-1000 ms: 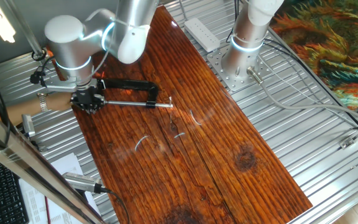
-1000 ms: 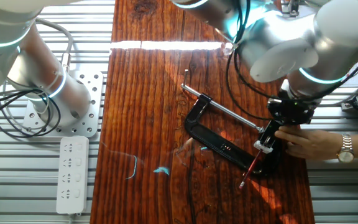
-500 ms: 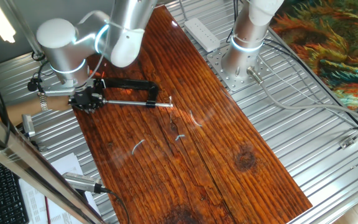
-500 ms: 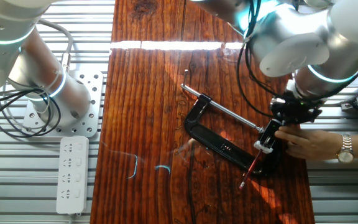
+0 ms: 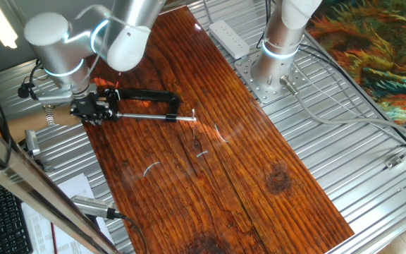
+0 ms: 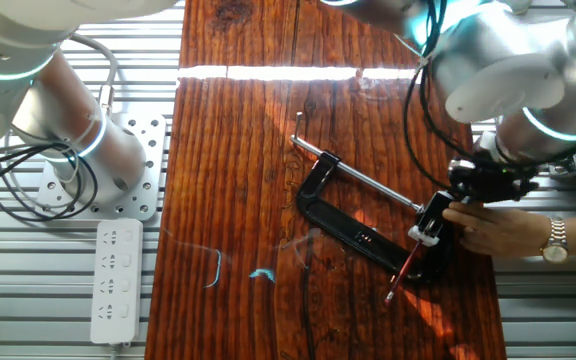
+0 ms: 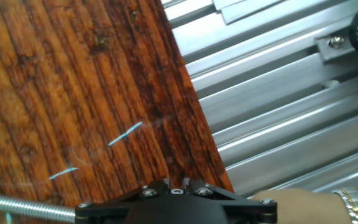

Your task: Sharpen the pencil with a pencil sharpener

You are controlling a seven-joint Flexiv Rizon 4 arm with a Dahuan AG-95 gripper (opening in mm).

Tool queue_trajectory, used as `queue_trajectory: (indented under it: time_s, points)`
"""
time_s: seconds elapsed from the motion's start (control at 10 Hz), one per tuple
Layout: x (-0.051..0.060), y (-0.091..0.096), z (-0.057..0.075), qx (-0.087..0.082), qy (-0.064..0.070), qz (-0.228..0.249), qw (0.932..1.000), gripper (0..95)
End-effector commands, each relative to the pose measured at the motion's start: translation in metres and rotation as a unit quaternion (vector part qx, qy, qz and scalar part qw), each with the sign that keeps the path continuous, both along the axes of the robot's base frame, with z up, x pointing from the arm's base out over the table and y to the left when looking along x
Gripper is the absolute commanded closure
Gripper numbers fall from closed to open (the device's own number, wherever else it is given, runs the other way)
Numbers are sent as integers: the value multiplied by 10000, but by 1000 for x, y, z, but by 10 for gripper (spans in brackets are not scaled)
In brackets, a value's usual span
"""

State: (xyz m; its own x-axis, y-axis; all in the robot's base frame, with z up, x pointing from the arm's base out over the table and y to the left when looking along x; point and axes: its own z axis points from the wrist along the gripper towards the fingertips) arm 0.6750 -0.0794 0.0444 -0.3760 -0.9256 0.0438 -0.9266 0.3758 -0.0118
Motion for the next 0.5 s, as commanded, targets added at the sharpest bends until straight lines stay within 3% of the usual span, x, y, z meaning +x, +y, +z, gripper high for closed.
queue_trajectory:
  time_s: [0.1,0.4,0.5]
  points:
    - [4,1,11,-253,64,159,9995,950]
    - [8,0,20,-218,167,-21,9996,950]
    - [8,-1,23,-171,259,-97,9995,950]
